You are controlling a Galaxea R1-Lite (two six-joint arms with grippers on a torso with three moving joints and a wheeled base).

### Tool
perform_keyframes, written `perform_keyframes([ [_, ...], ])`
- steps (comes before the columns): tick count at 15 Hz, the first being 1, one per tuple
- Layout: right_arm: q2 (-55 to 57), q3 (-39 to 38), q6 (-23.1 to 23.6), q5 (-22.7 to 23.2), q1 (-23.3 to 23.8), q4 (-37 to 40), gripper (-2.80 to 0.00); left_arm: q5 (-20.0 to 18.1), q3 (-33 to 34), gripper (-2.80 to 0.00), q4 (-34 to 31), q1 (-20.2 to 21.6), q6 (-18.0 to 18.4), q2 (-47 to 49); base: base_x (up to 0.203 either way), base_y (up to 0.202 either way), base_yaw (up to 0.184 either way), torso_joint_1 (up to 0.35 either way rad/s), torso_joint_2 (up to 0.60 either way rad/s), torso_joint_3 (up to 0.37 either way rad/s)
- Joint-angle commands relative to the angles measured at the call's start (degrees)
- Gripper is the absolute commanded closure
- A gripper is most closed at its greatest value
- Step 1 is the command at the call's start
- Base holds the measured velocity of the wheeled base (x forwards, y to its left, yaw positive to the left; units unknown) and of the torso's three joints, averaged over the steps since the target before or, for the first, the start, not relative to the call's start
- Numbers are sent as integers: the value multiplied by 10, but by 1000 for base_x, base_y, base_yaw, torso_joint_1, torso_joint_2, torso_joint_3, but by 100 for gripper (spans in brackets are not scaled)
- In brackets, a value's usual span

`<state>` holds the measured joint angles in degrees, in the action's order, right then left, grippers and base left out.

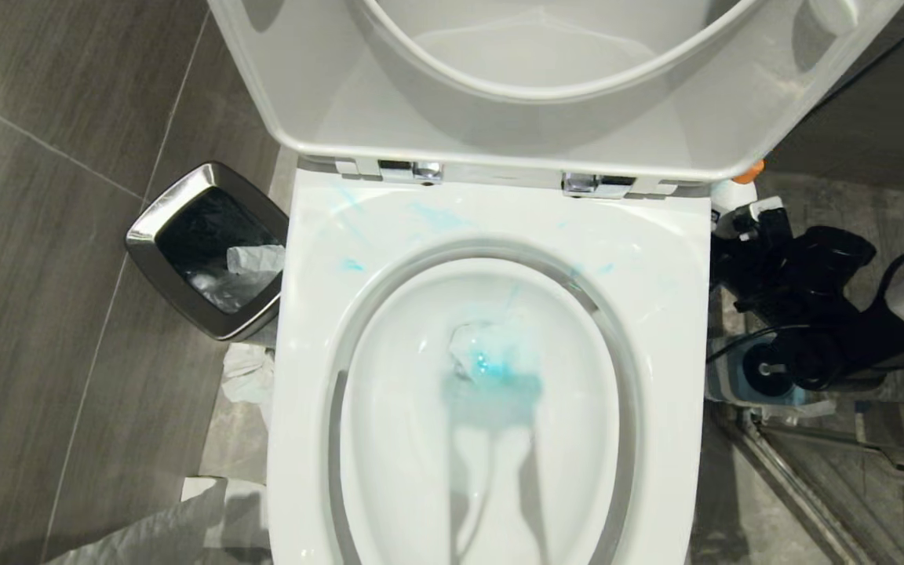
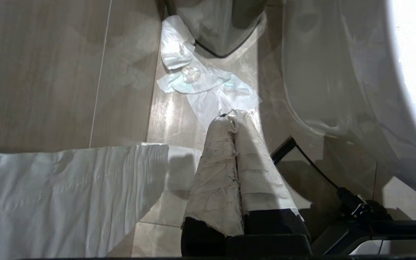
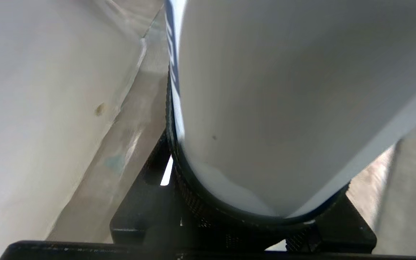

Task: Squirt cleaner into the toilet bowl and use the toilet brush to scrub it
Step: Place the cleaning agent on the floor

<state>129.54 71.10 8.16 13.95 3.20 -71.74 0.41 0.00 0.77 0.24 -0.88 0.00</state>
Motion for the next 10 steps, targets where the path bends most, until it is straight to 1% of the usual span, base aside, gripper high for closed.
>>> perform_keyframes([
  [1,44,31,0,-10,-7,-26,0,0,4,0,0,0,0,0,0,0,0,-1,9,-121],
  [3,72,74,0,-39,-17,-45,0,0,4,0,0,0,0,0,0,0,0,-1,2,-57],
  [4,82,90,0,-44,-20,-47,0,0,4,0,0,0,0,0,0,0,0,0,0,0],
  [8,101,115,1,-44,-33,-43,0,0,4,0,0,0,0,0,0,0,0,0,0,0],
  [10,123,145,1,-45,-38,-44,0,0,4,0,0,0,0,0,0,0,0,0,0,0],
])
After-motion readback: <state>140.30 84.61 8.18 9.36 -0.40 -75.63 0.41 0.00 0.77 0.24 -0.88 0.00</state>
